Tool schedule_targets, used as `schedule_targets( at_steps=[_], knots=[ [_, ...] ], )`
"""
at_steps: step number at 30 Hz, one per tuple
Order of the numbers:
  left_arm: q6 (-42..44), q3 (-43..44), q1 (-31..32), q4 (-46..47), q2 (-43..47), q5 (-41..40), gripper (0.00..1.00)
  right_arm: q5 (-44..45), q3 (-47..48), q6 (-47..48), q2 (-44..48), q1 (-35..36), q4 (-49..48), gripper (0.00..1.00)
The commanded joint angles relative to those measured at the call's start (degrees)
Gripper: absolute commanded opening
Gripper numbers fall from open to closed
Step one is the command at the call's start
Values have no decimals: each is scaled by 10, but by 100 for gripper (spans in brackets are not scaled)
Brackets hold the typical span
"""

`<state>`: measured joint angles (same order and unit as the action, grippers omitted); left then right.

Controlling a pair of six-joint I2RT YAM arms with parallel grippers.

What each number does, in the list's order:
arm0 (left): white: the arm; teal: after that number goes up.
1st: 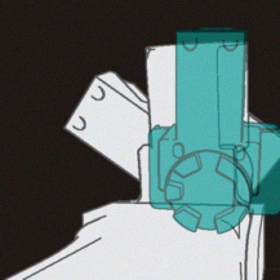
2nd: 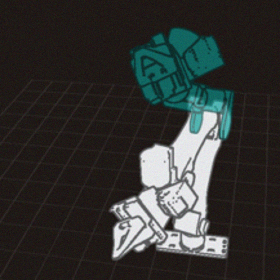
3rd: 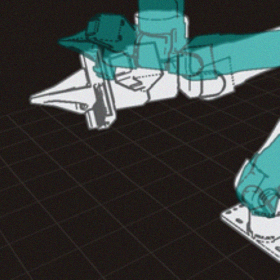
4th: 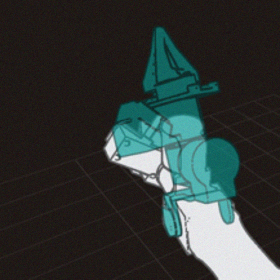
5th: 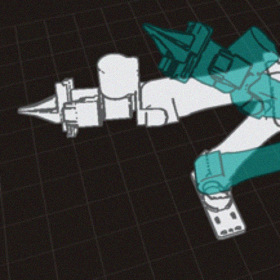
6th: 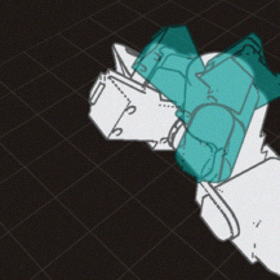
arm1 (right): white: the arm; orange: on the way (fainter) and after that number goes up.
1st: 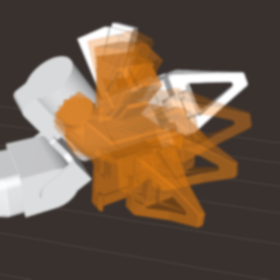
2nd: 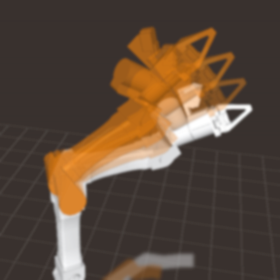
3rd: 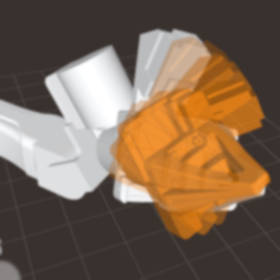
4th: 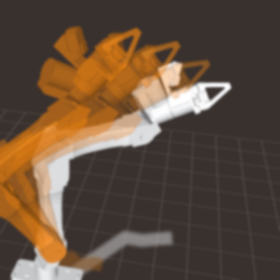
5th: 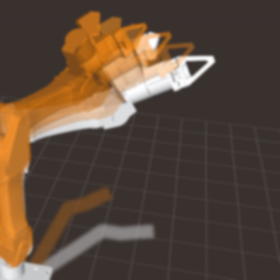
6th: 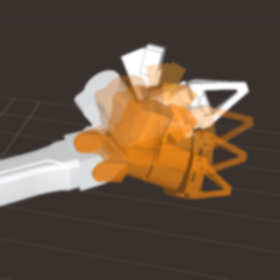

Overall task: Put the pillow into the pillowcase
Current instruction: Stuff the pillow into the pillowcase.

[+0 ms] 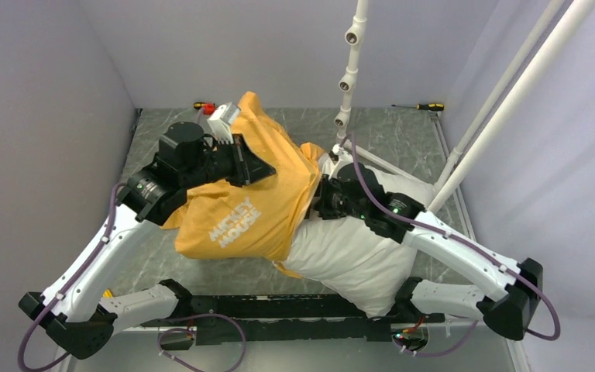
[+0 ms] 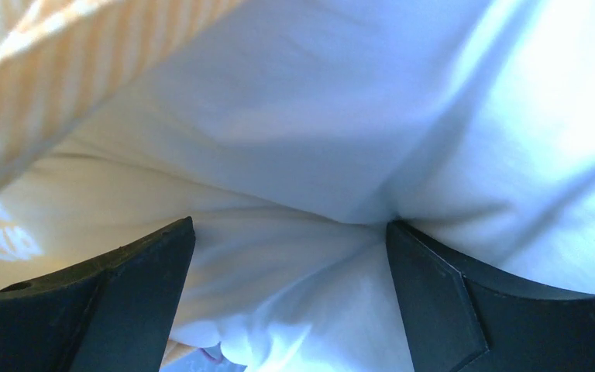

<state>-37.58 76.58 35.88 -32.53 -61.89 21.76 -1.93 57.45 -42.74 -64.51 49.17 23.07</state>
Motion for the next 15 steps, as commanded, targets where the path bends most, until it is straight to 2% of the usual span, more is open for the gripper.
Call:
schedule_targets(
  at_steps=[1, 5, 9, 10, 12, 13, 15],
  knots=[
    [20, 41, -12, 50, 21, 1, 0, 48, 3, 36, 48, -15, 142, 100],
    [15, 36, -12, 89, 22, 27, 0, -4, -39, 34, 34, -15, 52, 99],
    [30, 55, -13, 51, 13, 20, 0, -31, -58, 34, -24, -19, -39, 98],
    [37, 65, -13, 25, 13, -2, 15, -41, -59, 37, -42, -20, -68, 98],
    [61, 92, -13, -48, 11, -71, 61, -50, -49, 36, -82, -20, -103, 98],
    [71, 108, -14, -94, 9, -114, 77, -58, -41, 37, -103, -22, -121, 97],
    [86, 143, -14, -194, -1, -197, 93, -69, -24, 36, -140, -26, -137, 98]
  ],
)
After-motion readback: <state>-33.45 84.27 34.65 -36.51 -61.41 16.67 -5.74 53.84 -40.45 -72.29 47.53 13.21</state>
